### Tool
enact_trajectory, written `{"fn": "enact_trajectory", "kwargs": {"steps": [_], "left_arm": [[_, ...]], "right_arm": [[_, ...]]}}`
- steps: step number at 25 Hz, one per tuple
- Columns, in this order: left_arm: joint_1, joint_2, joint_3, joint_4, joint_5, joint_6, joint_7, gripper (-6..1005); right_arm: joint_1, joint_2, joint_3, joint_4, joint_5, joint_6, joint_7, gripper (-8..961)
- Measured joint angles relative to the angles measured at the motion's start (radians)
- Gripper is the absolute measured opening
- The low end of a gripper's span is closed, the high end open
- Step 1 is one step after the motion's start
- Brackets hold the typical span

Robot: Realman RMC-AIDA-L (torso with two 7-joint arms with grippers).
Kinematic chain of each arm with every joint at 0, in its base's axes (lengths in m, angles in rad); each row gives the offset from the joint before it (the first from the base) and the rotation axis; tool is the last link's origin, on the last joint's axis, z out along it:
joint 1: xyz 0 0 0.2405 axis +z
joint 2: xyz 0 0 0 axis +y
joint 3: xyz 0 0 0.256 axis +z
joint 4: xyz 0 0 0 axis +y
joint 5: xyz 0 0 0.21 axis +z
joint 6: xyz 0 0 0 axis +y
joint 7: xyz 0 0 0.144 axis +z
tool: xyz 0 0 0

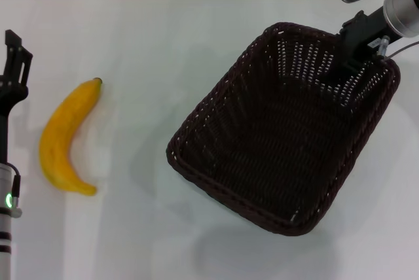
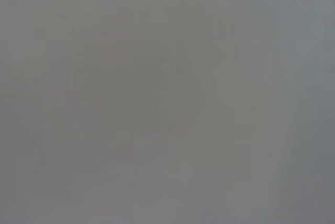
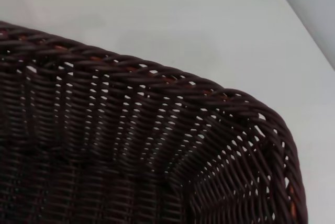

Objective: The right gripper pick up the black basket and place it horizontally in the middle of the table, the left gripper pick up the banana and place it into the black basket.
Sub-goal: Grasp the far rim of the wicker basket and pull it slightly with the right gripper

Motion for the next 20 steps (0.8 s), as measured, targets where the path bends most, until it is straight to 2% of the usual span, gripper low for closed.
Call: {"fn": "enact_trajectory", "kwargs": {"steps": [8,13,20], "left_arm": [[-0.002,0.000,-0.002,0.000,0.000,-0.001,0.000,878],[-0.003,0.000,-0.002,0.000,0.000,-0.001,0.000,878],[-0.003,0.000,-0.004,0.000,0.000,-0.001,-0.003,878]], "right_arm": [[0.001,-0.001,0.007,0.000,-0.024,-0.001,0.005,697],[0.004,-0.002,0.005,-0.003,-0.050,0.000,0.022,469],[0.006,0.000,0.003,-0.010,-0.082,-0.004,0.030,430]]}}
